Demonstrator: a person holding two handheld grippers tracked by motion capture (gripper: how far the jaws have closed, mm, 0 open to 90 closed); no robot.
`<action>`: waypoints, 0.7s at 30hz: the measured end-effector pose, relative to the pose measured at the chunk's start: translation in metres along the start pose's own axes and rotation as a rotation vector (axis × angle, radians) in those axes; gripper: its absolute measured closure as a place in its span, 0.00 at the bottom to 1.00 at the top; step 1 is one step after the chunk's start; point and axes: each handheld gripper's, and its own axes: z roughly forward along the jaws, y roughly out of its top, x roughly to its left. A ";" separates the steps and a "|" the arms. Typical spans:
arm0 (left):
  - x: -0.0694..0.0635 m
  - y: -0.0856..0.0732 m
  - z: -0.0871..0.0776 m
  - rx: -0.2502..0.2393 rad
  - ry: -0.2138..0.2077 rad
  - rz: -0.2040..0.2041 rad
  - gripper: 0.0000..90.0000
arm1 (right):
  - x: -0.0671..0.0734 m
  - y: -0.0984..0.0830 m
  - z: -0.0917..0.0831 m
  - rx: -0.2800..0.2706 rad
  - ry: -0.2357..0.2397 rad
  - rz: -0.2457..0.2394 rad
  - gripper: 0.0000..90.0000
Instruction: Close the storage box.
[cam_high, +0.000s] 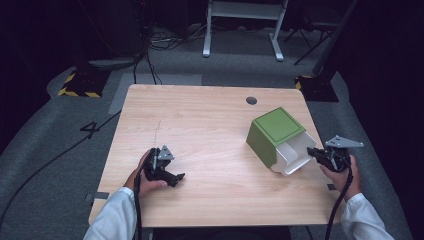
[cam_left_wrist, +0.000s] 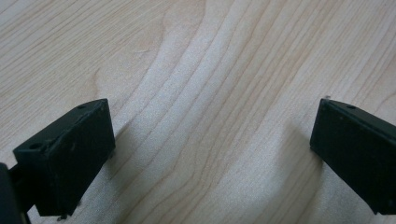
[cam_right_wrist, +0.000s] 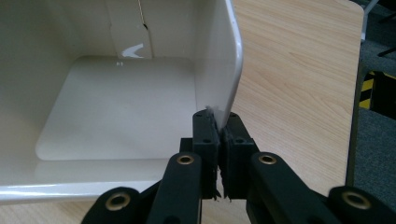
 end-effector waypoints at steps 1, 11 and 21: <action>0.000 0.000 0.000 0.000 0.001 0.001 0.00 | 0.000 0.002 0.001 0.002 0.000 0.000 0.96; 0.000 0.000 0.000 0.000 0.000 0.000 0.00 | 0.008 0.017 0.016 0.030 -0.024 -0.026 0.91; 0.000 0.000 0.000 0.000 0.000 0.000 0.00 | 0.009 0.012 -0.008 -0.034 0.018 -0.028 0.71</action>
